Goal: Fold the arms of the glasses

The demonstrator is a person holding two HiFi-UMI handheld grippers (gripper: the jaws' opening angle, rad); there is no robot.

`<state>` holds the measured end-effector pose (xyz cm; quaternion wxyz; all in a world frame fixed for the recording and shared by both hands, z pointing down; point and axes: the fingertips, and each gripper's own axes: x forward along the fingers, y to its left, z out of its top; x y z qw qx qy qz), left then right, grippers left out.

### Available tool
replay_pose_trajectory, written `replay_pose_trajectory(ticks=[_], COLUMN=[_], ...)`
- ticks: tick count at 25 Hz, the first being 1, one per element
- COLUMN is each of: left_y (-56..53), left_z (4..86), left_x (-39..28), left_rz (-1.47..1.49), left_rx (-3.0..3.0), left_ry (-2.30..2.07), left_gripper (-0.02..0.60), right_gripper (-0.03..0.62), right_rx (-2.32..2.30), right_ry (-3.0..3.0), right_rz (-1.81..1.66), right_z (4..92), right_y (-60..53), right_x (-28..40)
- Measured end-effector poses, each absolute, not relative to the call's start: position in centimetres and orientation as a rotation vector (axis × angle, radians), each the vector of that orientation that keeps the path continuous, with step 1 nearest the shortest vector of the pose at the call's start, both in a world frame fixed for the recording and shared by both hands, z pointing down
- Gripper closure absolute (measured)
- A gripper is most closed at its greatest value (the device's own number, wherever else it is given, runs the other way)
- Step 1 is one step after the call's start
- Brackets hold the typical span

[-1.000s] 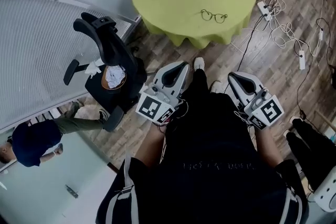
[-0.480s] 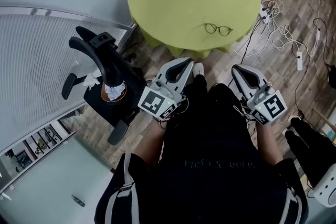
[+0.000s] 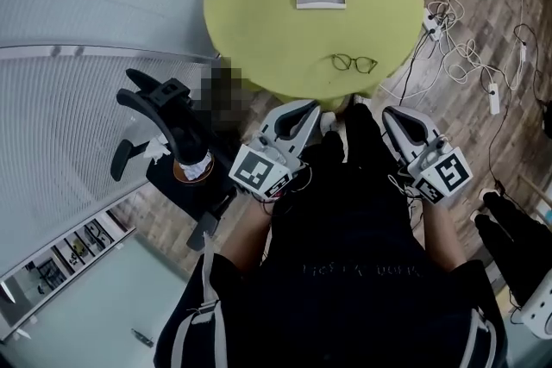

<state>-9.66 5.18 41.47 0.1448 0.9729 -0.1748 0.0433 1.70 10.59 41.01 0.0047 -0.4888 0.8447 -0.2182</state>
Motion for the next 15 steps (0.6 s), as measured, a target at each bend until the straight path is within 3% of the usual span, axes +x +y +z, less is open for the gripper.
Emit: replay_pose_trajectory(ticks=[15], left_y=[1.2], left_z=[41.7], left_x=[-3.6], left_rz=[0.246], left_rx=[2.803], left_ry=[-0.570], left_gripper=[0.563], right_gripper=[0.563], right_rx=[-1.266], right_ry=[2.789], right_rz=[-0.758], right_z=[42.9], right_y=[6.6], right_x=[6.4])
